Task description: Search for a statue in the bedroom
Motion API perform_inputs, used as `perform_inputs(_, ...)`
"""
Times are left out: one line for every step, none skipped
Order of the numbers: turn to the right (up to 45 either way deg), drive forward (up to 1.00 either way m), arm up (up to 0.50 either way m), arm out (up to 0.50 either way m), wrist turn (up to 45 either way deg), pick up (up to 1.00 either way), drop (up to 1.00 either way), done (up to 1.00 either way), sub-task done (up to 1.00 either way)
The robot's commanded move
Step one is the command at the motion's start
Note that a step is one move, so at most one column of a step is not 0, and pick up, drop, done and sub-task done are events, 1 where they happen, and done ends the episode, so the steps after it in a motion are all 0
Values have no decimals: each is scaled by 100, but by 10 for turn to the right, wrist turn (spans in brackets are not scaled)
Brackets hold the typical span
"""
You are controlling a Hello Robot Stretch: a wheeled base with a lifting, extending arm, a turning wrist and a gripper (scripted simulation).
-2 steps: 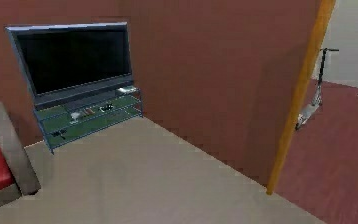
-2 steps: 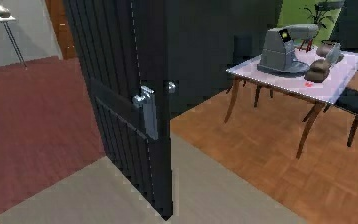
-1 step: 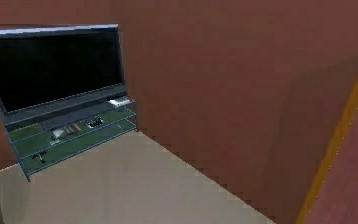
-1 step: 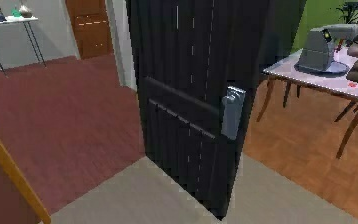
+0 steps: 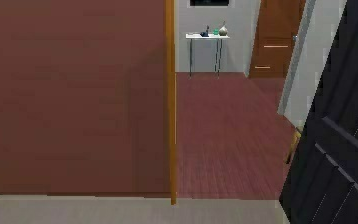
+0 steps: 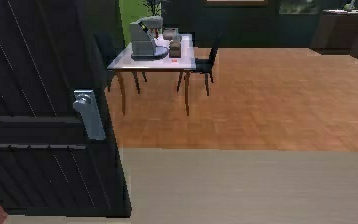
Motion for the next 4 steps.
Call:
perform_inputs(150,0,0,0,0,0,0,0,0)
perform_inputs(0,100,0,0,0,0,0,0,0)
perform_inputs(30,0,0,0,0,0,0,0,0)
perform_inputs(0,70,0,0,0,0,0,0,0)
